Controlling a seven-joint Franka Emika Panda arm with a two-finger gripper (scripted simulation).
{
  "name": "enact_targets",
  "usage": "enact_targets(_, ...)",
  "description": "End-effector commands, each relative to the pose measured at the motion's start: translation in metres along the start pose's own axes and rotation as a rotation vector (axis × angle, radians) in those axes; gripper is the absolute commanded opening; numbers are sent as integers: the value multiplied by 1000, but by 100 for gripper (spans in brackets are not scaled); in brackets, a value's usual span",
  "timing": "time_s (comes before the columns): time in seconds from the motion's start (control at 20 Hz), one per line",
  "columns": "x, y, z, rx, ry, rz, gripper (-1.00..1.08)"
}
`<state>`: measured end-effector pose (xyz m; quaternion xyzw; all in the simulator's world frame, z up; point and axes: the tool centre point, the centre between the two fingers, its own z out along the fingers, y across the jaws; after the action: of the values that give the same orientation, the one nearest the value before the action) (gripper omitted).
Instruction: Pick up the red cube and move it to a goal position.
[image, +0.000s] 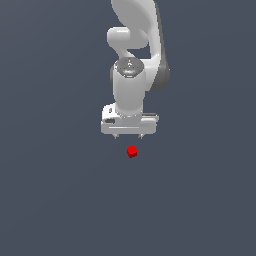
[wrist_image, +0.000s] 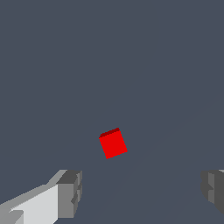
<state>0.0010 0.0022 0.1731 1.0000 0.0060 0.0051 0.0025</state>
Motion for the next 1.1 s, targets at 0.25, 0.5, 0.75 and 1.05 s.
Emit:
enact_targets(0.25,-1,-1,8,1,0,-19,100)
enact_targets(0.5,-3,-4,33,2,-2,-78,100)
enact_targets(0.75,-6,-10,74,5,-4,-175,100)
enact_targets(1.05,-11,-15,124,8,-7,-291,100)
